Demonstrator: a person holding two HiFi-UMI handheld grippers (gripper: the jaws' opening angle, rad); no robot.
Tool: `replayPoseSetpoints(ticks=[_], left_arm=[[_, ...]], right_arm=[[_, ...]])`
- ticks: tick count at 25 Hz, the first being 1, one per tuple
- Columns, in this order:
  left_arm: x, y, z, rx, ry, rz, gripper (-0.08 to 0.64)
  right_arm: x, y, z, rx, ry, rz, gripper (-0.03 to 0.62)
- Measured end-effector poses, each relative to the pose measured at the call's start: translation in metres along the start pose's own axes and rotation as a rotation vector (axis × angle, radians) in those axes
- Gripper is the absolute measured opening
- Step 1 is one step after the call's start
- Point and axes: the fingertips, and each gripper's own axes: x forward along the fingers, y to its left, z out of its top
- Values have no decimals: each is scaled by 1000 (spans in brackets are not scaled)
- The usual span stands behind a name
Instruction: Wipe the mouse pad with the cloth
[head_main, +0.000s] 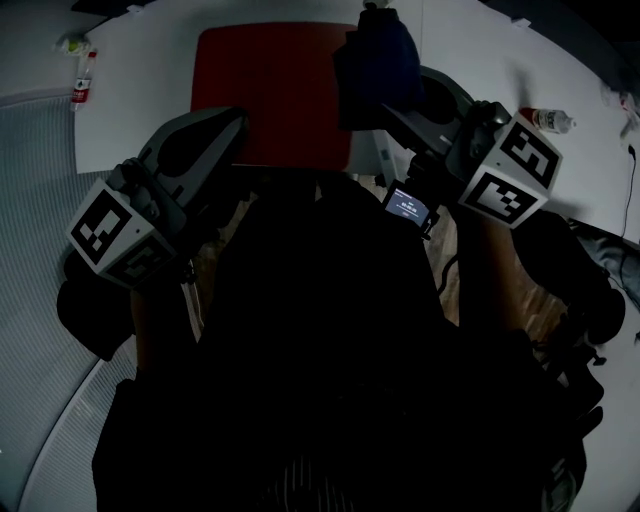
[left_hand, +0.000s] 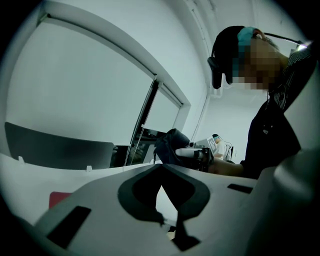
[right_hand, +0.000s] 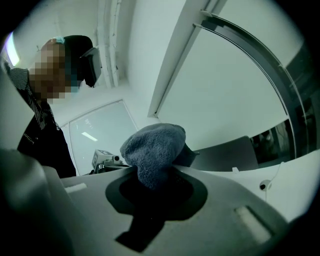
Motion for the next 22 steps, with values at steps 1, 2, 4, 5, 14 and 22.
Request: replayPoseSetpoints(ticks=[1,2,4,5,14,22], left_arm=[[2,4,-1,2,5,-5,8],[4,9,-2,3,8,-13,8],[9,18,-1,6,7,-37,8],[11,21,2,9,5,-53,8],[36,87,-23,66,129,-159,8],[73,146,-95,89,326,-161,8]], right_arm=[[0,-2,0,0,0,-11,69],[-1,-4,-1,-1,-2,-24,69],[-1,-10,1,-5,-6,-54,69],[0,-13,2,-6,-7,-70,69],[40,-47,5,-28,47,-213,69],[80,-100,-24,-6,166,-246,69]])
